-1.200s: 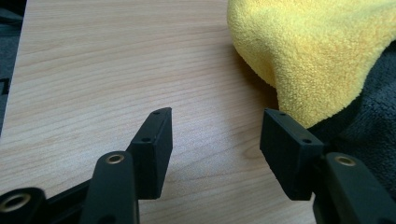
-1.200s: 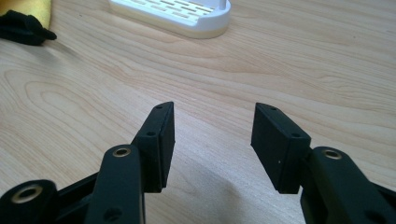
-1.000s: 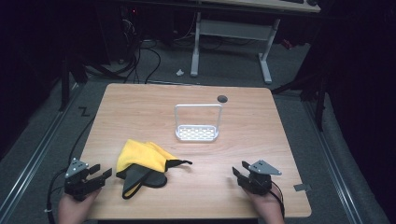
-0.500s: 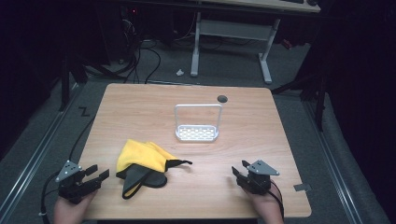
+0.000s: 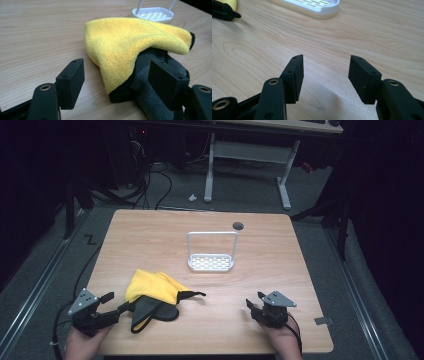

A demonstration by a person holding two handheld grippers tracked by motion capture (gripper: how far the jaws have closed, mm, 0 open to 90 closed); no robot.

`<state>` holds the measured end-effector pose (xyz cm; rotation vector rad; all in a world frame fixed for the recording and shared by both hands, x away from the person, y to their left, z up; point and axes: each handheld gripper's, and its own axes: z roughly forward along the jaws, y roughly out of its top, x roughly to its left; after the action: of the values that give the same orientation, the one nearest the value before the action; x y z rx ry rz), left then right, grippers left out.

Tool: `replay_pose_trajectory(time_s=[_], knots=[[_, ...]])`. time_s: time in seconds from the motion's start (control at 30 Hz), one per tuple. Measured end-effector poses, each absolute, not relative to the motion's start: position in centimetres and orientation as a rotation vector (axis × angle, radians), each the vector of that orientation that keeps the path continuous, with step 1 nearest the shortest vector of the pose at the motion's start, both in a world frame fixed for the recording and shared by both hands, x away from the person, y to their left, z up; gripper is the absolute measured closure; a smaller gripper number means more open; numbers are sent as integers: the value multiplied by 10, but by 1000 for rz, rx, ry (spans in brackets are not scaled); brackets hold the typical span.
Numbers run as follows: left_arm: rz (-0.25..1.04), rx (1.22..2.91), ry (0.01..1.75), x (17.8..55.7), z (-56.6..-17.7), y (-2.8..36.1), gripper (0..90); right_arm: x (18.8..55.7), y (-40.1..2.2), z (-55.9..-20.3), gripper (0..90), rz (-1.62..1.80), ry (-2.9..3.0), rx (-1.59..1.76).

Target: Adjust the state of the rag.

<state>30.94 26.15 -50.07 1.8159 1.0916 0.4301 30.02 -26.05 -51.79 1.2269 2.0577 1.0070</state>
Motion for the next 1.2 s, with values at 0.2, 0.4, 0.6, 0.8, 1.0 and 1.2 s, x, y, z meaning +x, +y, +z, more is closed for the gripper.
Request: replay_pose_trajectory(time_s=[0.2, 0.4, 0.6, 0.8, 1.0, 1.2], knots=[[377, 1817, 1160, 323, -509, 253, 536, 299, -256, -518, 468, 1003, 2071, 1209], [395, 1917, 1147, 323, -513, 234, 844, 298, -254, -517, 477, 1008, 2081, 1199], [343, 1921, 1074, 314, -510, 215, 853, 297, -253, -515, 484, 1021, 2081, 1189], [284, 1920, 1001, 307, -507, 187, 854, 292, -242, -512, 489, 1046, 2093, 1147], [212, 1955, 926, 298, -514, 149, 854, 284, -218, -508, 489, 1074, 2138, 1074], [164, 2021, 818, 289, -522, 103, 855, 280, -196, -507, 491, 1104, 2189, 1023]])
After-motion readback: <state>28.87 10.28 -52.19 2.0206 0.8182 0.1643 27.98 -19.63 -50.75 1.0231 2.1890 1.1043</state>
